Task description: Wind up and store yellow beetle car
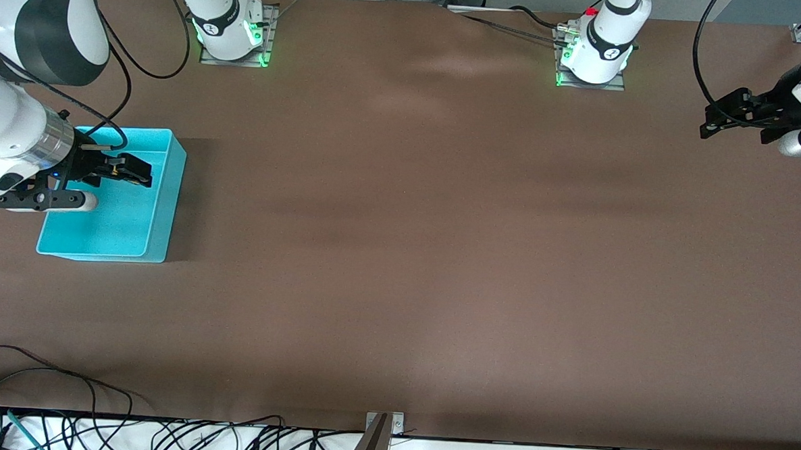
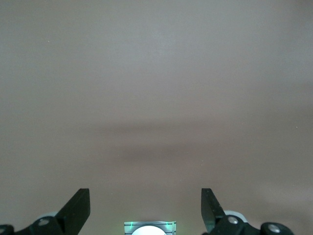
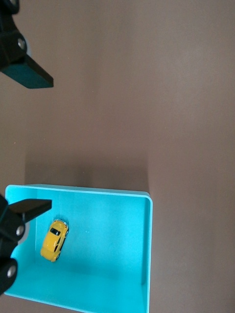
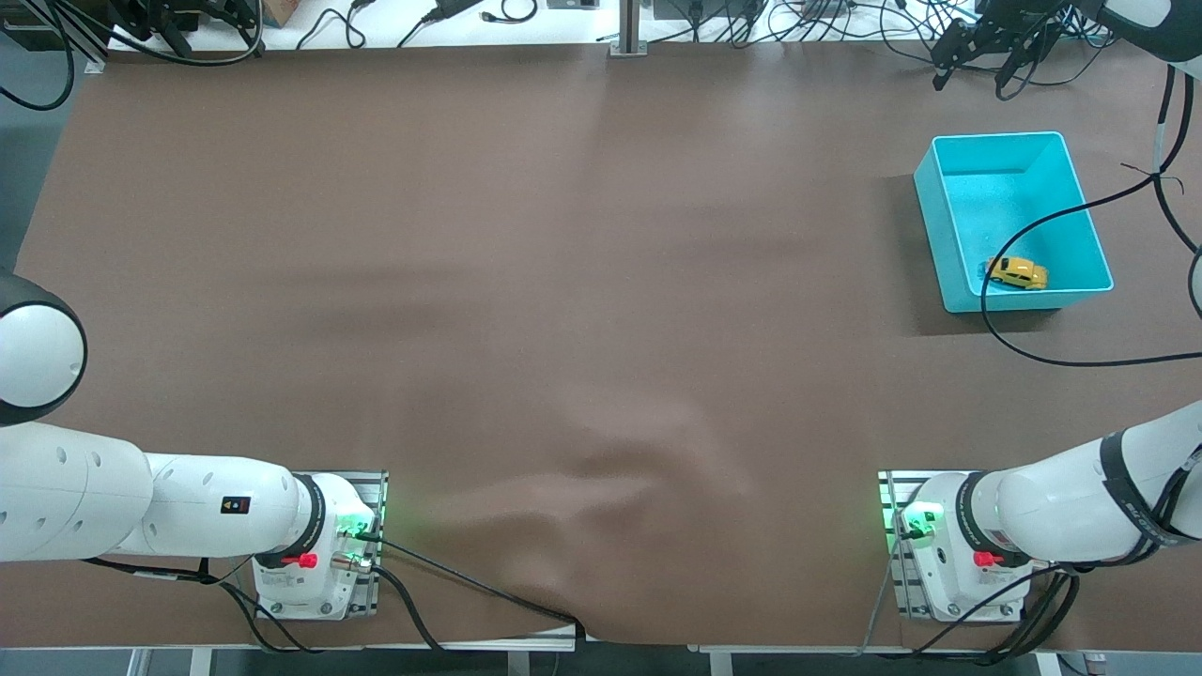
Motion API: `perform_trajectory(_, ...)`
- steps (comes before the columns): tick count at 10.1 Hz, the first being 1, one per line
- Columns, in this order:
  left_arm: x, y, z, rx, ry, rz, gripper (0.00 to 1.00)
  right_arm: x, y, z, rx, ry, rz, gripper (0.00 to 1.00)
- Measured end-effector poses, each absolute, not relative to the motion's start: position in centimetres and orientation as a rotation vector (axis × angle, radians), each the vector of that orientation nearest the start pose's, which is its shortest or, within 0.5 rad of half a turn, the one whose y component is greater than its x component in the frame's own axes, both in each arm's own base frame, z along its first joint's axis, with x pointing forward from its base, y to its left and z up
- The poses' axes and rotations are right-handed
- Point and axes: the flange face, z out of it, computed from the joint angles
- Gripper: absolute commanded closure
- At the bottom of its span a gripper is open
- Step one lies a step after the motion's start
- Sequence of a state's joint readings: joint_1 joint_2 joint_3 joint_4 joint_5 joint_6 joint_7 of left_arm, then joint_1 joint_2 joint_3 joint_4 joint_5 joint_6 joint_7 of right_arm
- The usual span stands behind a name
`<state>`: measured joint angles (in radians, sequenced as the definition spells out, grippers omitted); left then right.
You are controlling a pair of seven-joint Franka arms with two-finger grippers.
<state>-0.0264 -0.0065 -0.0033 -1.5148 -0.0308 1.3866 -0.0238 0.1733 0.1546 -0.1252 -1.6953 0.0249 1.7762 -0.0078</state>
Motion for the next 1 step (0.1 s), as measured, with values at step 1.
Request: perform_trajectory(1, 53.25, -1.96, 63.90, -3.163, 0.015, 0.194, 0.00, 60.13, 3.51, 49.56, -3.135, -0.080, 0.108, 0.00)
